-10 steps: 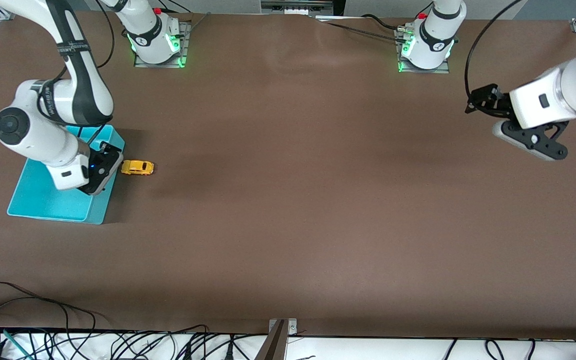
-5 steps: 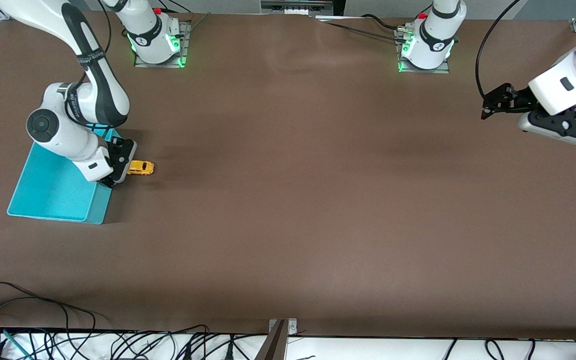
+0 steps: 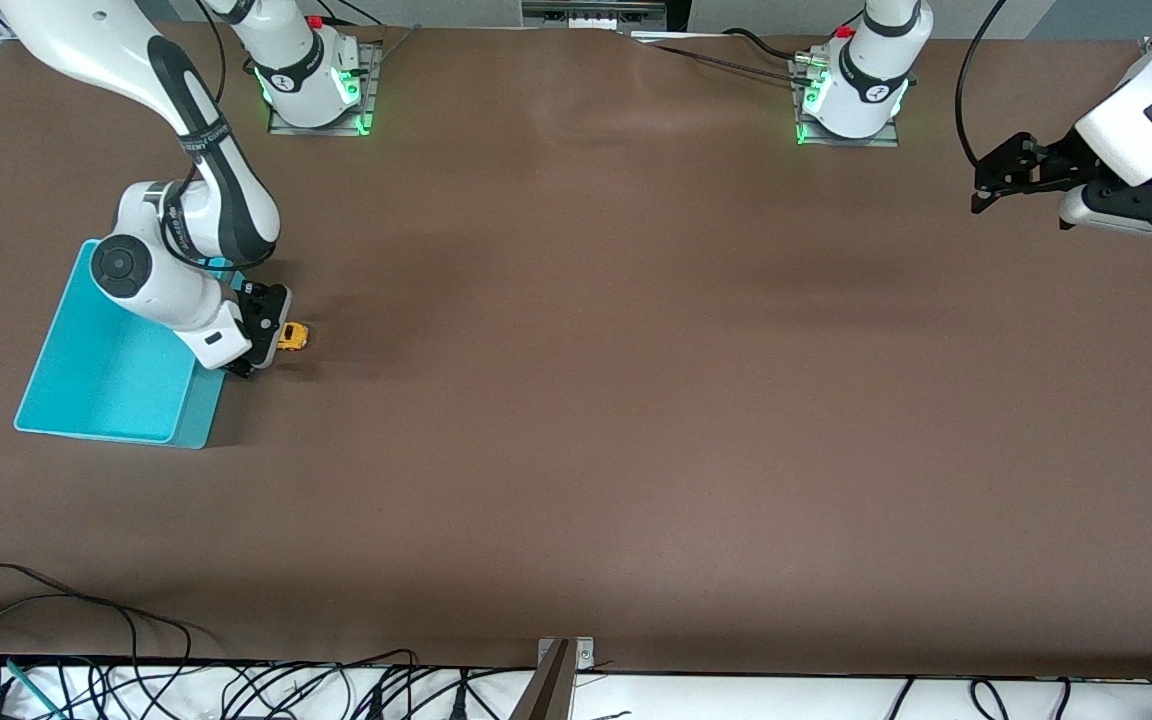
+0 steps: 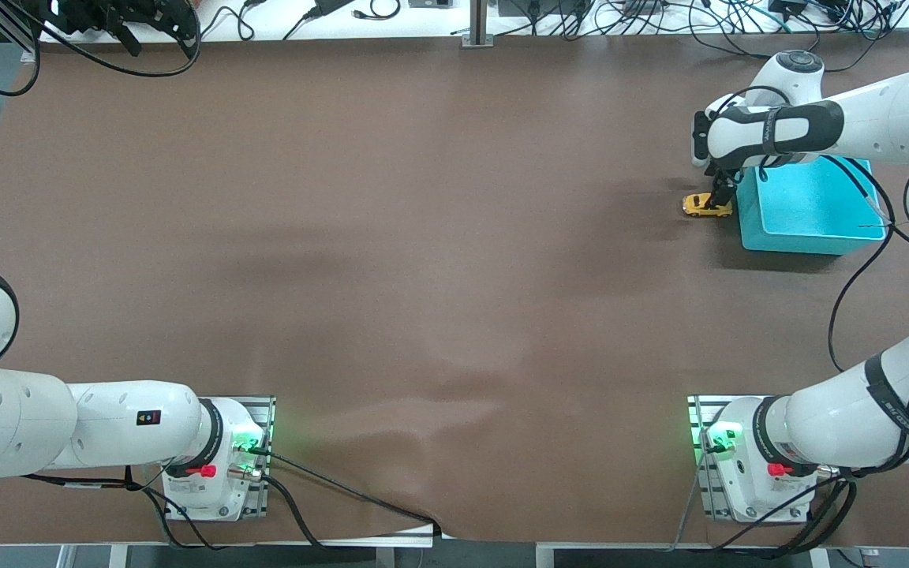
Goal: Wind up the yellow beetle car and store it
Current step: 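Grasp the yellow car with the right gripper and lift it, then carry the car into the teal box and lower it, then open the right gripper to release the car in the box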
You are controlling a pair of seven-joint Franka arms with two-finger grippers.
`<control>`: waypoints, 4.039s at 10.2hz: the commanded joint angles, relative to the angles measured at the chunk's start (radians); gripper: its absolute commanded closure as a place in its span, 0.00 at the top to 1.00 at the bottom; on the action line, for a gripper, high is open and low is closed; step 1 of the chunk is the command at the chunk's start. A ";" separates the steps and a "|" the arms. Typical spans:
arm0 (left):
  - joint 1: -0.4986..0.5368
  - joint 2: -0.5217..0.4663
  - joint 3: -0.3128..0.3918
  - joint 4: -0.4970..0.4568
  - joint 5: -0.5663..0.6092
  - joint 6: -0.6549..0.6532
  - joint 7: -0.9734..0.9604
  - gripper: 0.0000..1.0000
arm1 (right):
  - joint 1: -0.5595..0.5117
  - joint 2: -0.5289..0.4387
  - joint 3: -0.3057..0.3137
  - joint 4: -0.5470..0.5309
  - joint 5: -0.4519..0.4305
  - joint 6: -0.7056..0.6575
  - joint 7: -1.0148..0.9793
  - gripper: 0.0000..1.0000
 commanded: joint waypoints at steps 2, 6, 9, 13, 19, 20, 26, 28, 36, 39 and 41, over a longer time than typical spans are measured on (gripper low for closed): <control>-0.005 0.018 0.000 0.030 -0.002 -0.017 -0.035 1.00 | 0.015 0.019 -0.001 -0.031 -0.010 0.073 -0.022 0.41; 0.001 0.027 -0.001 0.033 -0.002 -0.020 -0.045 1.00 | 0.017 0.007 0.000 -0.028 -0.010 0.068 -0.016 0.00; -0.004 0.029 -0.001 0.033 -0.002 -0.020 -0.047 1.00 | 0.032 -0.079 0.011 0.041 -0.008 -0.081 0.056 0.00; -0.009 0.029 -0.006 0.033 0.000 -0.019 -0.087 1.00 | 0.025 -0.129 -0.052 0.276 -0.008 -0.454 0.092 0.00; 0.004 0.047 -0.003 0.056 -0.011 -0.031 -0.117 1.00 | 0.017 -0.075 -0.311 0.262 -0.027 -0.392 -0.167 0.00; 0.005 0.047 0.000 0.064 -0.010 -0.031 -0.111 1.00 | 0.000 -0.058 -0.317 0.248 -0.024 -0.351 -0.204 0.00; 0.005 0.058 0.006 0.098 0.000 -0.028 -0.111 1.00 | -0.027 0.085 -0.316 0.208 0.246 -0.186 -0.489 0.00; 0.005 0.059 0.006 0.098 -0.002 -0.028 -0.111 1.00 | -0.038 0.106 -0.316 0.207 0.249 -0.182 -0.493 0.00; 0.002 0.059 0.005 0.105 -0.010 -0.028 -0.111 1.00 | -0.043 0.134 -0.311 0.211 0.269 -0.179 -0.494 0.64; 0.002 0.059 0.002 0.105 -0.005 -0.028 -0.111 1.00 | -0.032 0.108 -0.311 0.256 0.277 -0.198 -0.456 0.96; 0.002 0.059 0.002 0.105 -0.004 -0.028 -0.111 1.00 | -0.012 0.060 -0.313 0.317 0.265 -0.275 -0.293 0.96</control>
